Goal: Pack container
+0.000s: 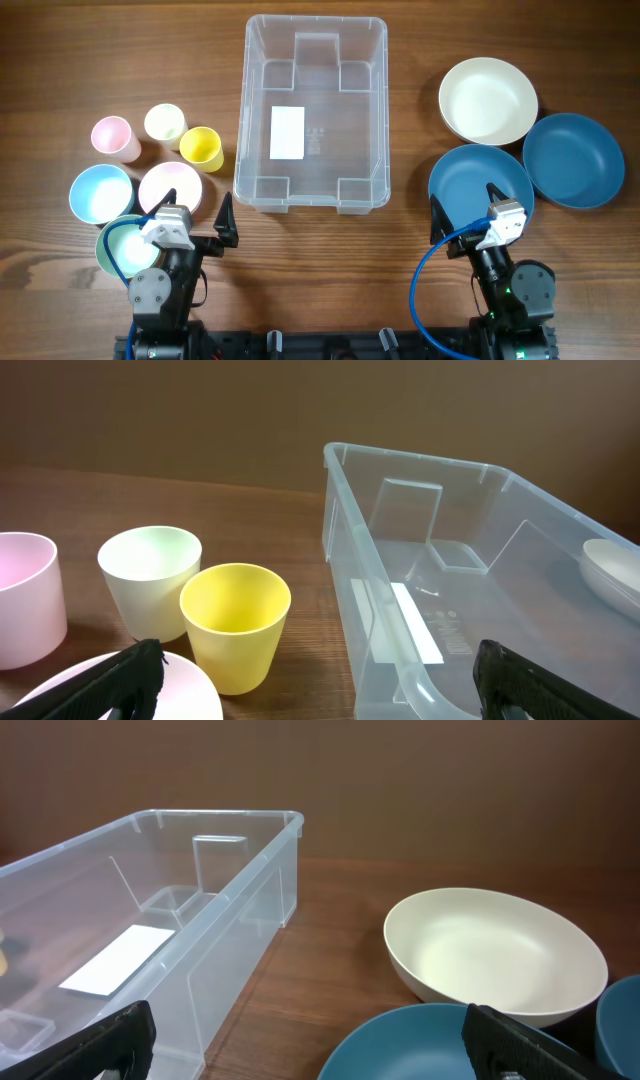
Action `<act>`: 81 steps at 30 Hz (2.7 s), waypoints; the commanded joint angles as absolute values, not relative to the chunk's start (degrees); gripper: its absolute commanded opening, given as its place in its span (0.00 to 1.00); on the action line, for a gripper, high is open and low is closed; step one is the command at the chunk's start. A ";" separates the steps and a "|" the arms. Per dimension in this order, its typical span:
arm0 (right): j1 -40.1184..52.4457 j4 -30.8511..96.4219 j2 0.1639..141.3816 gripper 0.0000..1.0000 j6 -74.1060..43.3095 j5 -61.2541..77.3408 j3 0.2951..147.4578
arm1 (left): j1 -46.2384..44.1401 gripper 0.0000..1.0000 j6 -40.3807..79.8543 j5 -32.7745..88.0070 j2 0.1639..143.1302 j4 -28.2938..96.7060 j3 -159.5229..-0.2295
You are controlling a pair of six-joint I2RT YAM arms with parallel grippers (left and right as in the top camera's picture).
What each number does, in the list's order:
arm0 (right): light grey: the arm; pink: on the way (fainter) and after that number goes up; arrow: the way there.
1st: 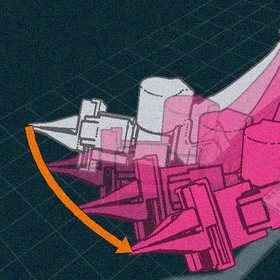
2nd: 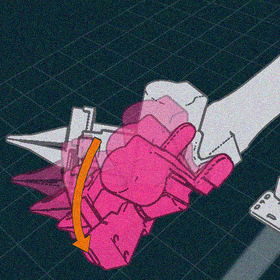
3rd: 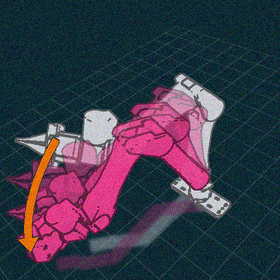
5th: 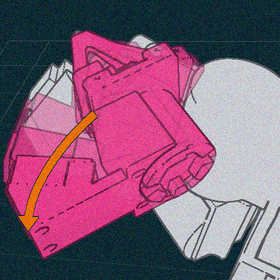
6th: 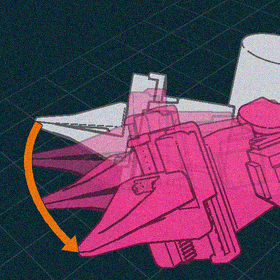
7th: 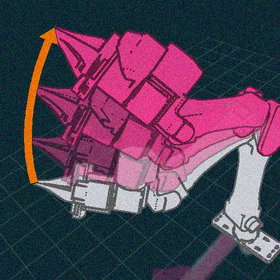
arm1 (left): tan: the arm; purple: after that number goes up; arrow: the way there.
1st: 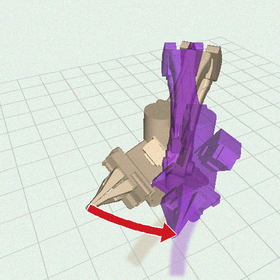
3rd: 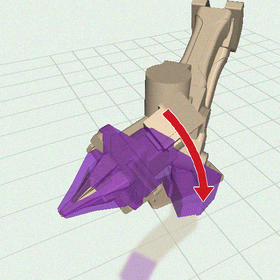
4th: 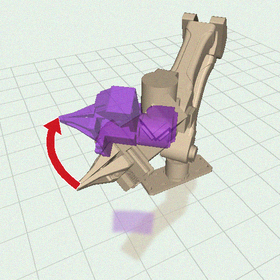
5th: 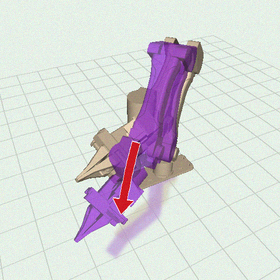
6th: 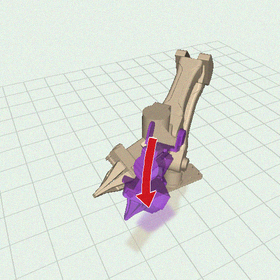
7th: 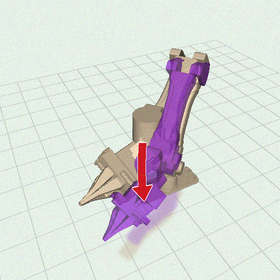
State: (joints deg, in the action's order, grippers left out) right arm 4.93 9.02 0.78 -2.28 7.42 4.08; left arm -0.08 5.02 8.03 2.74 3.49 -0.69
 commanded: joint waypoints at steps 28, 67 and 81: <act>4.86 8.91 0.80 1.00 -3.01 6.15 4.08 | 0.12 1.00 5.15 8.34 2.87 3.60 -0.32; 4.84 11.73 6.79 1.00 -7.99 6.17 11.53 | 0.19 1.00 8.19 8.45 5.65 1.76 -5.61; 4.67 53.21 51.81 1.00 -10.66 5.96 57.60 | 0.16 1.00 8.16 4.89 44.91 20.49 -40.73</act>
